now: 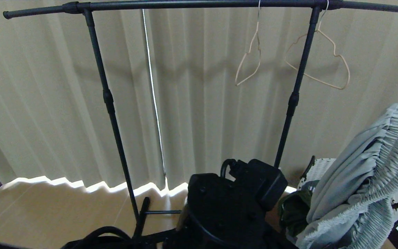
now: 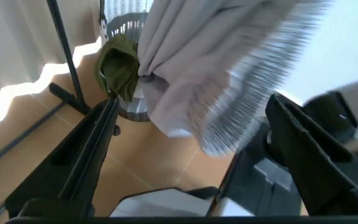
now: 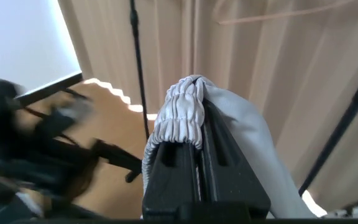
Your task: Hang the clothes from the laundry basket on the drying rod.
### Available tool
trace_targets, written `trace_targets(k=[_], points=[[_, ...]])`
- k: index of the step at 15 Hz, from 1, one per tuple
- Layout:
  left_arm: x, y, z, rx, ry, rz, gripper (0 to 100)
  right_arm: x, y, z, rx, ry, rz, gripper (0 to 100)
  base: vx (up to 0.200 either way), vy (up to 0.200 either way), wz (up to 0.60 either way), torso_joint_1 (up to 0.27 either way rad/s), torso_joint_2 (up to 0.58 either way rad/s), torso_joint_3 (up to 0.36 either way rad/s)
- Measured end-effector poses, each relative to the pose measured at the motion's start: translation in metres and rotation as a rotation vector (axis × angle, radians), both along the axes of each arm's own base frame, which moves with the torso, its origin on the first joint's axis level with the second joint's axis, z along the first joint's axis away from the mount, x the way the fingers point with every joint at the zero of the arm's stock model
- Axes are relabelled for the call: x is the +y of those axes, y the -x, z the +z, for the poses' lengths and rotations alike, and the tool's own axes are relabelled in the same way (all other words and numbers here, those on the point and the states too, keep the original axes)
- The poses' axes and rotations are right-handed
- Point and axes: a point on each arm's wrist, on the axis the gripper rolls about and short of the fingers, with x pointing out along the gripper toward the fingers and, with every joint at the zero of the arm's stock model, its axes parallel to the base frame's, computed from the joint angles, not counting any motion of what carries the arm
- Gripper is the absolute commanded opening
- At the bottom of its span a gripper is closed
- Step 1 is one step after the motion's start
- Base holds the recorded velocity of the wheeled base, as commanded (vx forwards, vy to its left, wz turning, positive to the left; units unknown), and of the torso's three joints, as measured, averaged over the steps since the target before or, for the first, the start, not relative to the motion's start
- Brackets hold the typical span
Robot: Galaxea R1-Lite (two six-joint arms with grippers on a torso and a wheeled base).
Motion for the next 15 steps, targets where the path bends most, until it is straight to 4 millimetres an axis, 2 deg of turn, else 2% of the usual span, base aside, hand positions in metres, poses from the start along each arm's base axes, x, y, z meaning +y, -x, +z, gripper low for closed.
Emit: trace_targets(k=[3,6,7,12,15], points=[[-0.017,-0.015,-0.017,0.005,-0.031,0.081,100,-0.003,0.006,0.002,-0.019,-0.012,0.019,0,0.0,0.0,0.0,0.0,0.0,0.0],[-0.023,-0.028,-0.036,0.035,-0.068,0.137,100,-0.005,0.009,0.004,-0.034,-0.019,0.018,0,0.0,0.0,0.0,0.0,0.0,0.0],[-0.024,-0.029,-0.04,0.04,-0.08,0.14,0,-0.006,0.01,0.005,-0.039,-0.022,0.019,0,0.0,0.0,0.0,0.0,0.0,0.0],[-0.011,-0.022,-0.058,0.06,-0.151,0.138,0,-0.005,0.008,0.004,-0.029,-0.015,0.016,0,0.0,0.0,0.0,0.0,0.0,0.0],[0.007,-0.011,-0.054,0.012,-0.188,0.175,0,0.001,-0.001,-0.001,0.007,0.008,0.012,0,0.0,0.0,0.0,0.0,0.0,0.0]])
